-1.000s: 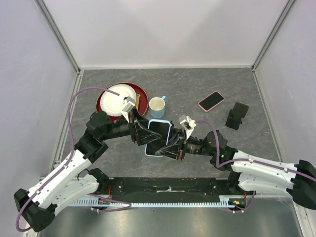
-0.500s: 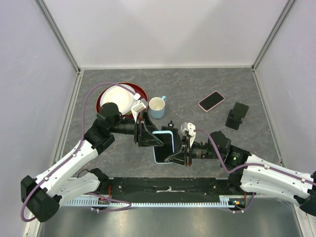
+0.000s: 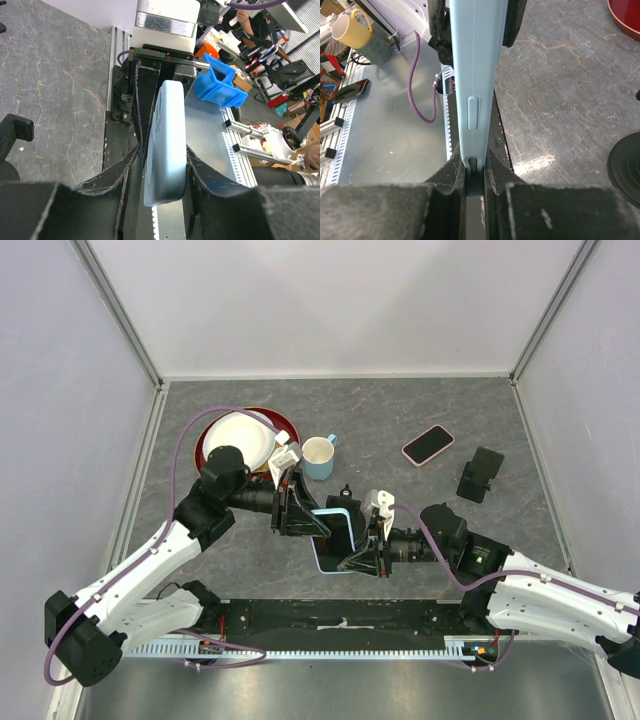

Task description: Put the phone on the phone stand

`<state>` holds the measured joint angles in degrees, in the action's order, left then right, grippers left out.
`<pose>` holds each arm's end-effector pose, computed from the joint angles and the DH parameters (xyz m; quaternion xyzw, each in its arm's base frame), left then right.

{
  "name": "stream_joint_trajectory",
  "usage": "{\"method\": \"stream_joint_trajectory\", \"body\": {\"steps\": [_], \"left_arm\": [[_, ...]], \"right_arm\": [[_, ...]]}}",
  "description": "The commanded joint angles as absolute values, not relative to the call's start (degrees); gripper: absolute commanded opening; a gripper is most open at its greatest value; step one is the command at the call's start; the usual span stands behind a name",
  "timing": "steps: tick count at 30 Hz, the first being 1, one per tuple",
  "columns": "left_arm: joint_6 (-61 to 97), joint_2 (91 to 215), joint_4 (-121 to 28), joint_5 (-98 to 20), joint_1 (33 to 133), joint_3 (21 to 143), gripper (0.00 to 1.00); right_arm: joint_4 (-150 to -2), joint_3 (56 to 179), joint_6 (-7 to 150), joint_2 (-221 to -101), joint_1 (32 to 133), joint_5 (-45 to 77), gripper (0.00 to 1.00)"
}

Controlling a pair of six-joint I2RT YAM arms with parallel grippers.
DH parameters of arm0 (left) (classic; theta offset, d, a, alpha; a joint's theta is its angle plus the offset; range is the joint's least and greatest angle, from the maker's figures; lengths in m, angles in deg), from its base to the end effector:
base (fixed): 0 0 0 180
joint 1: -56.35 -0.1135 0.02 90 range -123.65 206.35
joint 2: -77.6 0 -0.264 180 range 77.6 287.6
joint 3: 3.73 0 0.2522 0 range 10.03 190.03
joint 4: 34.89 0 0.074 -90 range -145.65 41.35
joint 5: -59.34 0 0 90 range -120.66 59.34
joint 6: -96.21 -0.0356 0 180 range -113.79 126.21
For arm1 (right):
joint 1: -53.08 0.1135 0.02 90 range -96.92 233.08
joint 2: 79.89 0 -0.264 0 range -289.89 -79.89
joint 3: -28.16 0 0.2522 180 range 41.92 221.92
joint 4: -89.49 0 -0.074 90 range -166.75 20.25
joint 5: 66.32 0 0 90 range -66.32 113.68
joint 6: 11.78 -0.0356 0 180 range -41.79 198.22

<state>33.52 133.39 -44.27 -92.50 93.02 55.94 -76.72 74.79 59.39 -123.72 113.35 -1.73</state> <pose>0.1526 -0.1527 0.3402 0.3961 0.6047 -0.6282 0.2877 0.0788 0.1688 0.2884 -0.3972 0.6545 0.5260 0.3705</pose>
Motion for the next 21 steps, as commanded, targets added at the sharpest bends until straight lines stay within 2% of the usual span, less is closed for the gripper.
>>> {"method": "stream_joint_trajectory", "body": {"steps": [1,3,7,14,15,17,19,20,21], "left_arm": [[32.0,133.8,-44.2,-95.0,92.9,58.2,0.43],[31.9,133.3,-44.1,-94.4,92.9,58.0,0.52],[31.6,132.7,-43.8,-94.1,93.0,57.7,0.51],[31.3,132.5,-43.6,-93.9,93.1,57.9,0.25],[31.2,132.2,-43.6,-93.8,93.1,58.0,0.16],[30.6,131.2,-43.6,-92.1,93.1,57.6,0.03],[30.6,129.4,-43.6,-89.5,93.1,56.6,0.02],[30.6,128.8,-43.5,-86.9,93.1,56.3,0.02],[30.6,127.5,-43.4,-85.8,93.1,56.1,0.02]], "right_arm": [[-81.7,78.8,60.6,-123.3,113.6,-3.0,0.00],[-81.7,78.9,60.6,-124.3,113.7,-3.0,0.00],[-81.8,78.8,60.7,-124.5,113.7,-2.2,0.00],[-82.6,78.0,60.2,-123.8,113.6,-2.2,0.00],[-82.6,78.2,60.2,-124.2,113.7,-2.2,0.00],[-81.0,78.6,60.1,-124.8,113.6,0.6,0.00],[-79.0,79.3,59.8,-124.4,113.6,4.6,0.12],[-77.3,79.3,59.6,-124.0,113.7,7.7,0.32],[-76.9,79.2,59.3,-123.8,113.7,9.2,0.43]]}}
